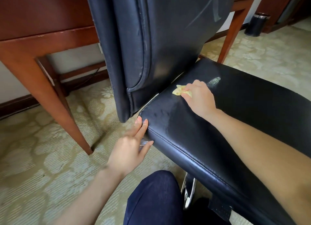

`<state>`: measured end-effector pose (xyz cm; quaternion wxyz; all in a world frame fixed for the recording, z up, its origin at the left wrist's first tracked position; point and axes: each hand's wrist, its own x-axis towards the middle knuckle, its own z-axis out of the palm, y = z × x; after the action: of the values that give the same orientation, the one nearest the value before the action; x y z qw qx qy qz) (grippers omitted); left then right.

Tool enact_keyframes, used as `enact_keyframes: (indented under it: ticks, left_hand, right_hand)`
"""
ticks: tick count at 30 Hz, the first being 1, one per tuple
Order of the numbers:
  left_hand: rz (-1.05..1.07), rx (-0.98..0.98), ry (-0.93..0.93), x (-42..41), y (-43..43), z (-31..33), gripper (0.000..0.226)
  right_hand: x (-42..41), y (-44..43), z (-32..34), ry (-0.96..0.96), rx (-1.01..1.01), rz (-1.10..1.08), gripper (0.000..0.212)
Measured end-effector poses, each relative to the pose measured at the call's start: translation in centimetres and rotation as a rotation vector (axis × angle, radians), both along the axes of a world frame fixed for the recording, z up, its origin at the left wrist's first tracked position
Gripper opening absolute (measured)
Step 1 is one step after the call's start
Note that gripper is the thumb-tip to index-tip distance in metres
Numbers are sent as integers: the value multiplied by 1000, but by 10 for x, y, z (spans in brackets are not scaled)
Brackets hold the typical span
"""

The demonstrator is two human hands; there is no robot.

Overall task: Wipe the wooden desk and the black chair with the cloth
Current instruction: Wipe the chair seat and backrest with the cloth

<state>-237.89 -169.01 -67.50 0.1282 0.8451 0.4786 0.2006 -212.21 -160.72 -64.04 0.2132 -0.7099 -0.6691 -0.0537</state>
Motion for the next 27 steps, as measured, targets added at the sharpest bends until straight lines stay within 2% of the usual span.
enact_keyframes:
  ticks: [5, 9, 13, 21, 23, 27]
  left_hand:
    - [-31, -5, 41, -2, 0, -4, 69]
    - [-75, -65, -14, -5, 5, -7, 75]
    - [-94, -149, -92, -6, 6, -9, 76]
    - [-67, -199, -162, -4, 6, -11, 77]
    - [-54, -196, -177, -3, 5, -11, 77]
    - [-14, -186, -173, -2, 3, -11, 78]
  right_hand:
    - [-18, 40, 0, -15, -4, -215, 21]
    - [-30, 57, -2, -34, -69, -219, 22]
    - [-28, 57, -3, -144, -94, -34, 30]
    - [-64, 13, -1, -158, -40, 291, 34]
    - [-71, -4, 3, -103, 26, 419, 27]
    - [-75, -36, 5, 14, -3, 566, 21]
